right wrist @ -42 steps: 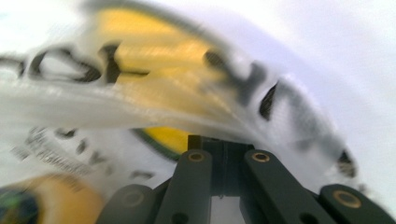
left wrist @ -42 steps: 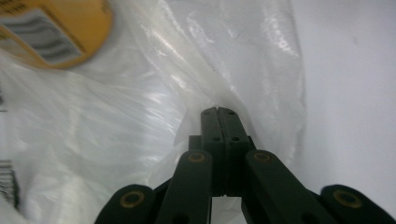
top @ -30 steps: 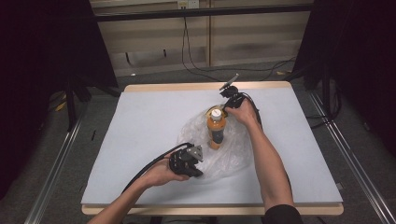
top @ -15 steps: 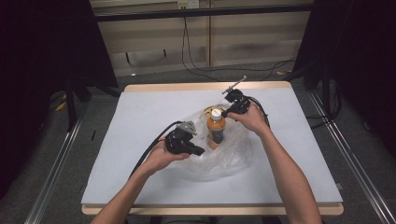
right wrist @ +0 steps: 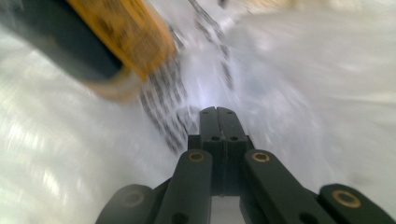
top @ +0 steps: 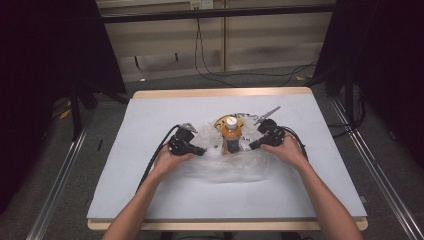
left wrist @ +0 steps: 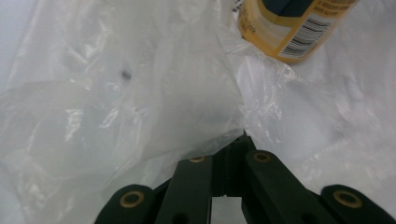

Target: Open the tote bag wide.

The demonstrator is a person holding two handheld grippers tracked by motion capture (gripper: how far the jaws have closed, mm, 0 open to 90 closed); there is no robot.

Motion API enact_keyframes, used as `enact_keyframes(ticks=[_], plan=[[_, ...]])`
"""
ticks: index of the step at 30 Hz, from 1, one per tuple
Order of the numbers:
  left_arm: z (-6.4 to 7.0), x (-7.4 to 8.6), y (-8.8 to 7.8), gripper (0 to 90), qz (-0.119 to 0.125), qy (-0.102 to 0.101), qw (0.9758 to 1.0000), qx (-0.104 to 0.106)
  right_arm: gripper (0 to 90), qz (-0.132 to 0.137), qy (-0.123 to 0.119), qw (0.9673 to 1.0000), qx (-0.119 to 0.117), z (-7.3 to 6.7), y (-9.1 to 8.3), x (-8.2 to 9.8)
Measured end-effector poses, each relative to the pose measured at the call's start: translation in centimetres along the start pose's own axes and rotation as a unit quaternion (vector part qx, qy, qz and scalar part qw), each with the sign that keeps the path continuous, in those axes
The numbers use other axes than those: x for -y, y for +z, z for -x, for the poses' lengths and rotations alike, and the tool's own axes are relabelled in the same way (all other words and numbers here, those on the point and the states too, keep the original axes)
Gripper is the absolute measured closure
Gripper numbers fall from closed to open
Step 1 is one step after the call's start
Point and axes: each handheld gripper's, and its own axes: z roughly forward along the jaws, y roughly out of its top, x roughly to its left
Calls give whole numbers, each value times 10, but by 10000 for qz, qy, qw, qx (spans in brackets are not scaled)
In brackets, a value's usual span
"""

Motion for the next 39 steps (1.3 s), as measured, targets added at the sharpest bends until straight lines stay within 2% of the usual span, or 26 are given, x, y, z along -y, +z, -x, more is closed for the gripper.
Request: enact_keyframes(ticks=[1,4,5,6,8,9,12,14,16,17,18,19,20,22,23,24,25,26,27,29,31,33,34,36,38,39], plan=[[-1,1,-2,900,-25,1,10000,-38,900,15,27,10000,37,2,-6,9],[-2,4,-5,900,-55,31,10000,-71,900,0,35,10000,65,2,-11,16],[0,7,-5,900,50,-35,10000,30,900,20,38,10000,70,3,-14,21],[0,7,-5,900,50,-35,10000,30,900,20,38,10000,70,3,-14,21],[3,6,-5,900,89,45,9999,63,900,94,22,9999,101,1,-15,23],[5,4,-5,900,121,99,9998,156,900,116,41,9999,65,0,-14,23],[16,-1,-9,900,337,205,9990,219,900,326,-81,9994,-65,-8,-14,20],[19,-2,-10,900,357,264,9988,215,900,385,-114,9992,-38,-10,-15,19],[25,-2,-16,900,440,334,9981,253,900,627,-116,9980,18,-16,-23,19],[28,-2,-19,900,530,368,9975,277,900,627,-116,9980,18,-16,-23,19],[31,-3,-22,900,647,370,9968,285,900,763,-108,9970,36,-17,-27,19],[34,-3,-27,900,724,405,9962,279,900,942,-113,9955,27,-19,-30,20],[39,-2,-32,900,909,373,9946,333,900,1150,-242,9930,122,-25,-38,21],[42,-1,-35,900,984,363,9941,281,900,1352,-330,9901,175,-30,-43,23],[44,1,-39,900,1085,387,9931,233,900,1468,-332,9884,190,-33,-46,25],[45,3,-41,900,1194,397,9916,290,900,1468,-332,9884,190,-33,-46,25],[47,5,-45,900,1283,412,9906,241,900,1796,-238,9833,148,-36,-53,30],[48,7,-47,900,1404,434,9888,275,900,1917,-222,9811,147,-37,-55,31],[51,10,-53,900,1590,425,9858,326,900,2006,-208,9792,205,-39,-58,33],[52,11,-55,900,1629,428,9852,313,900,2061,-208,9782,176,-40,-60,35],[54,14,-59,893,1781,407,9823,403,900,2111,-254,9769,209,-44,-63,37],[59,21,-65,803,1875,438,9805,379,900,2225,-377,9736,333,-52,-69,41],[59,21,-65,793,1875,438,9805,379,900,2225,-377,9736,333,-52,-69,41],[63,25,-69,770,1934,483,9796,235,798,2365,-330,9706,299,-55,-73,45],[64,30,-73,682,2050,433,9777,146,672,2518,-306,9666,376,-58,-77,49],[64,36,-77,602,2121,443,9762,31,547,2648,-286,9629,434,-62,-81,53]])
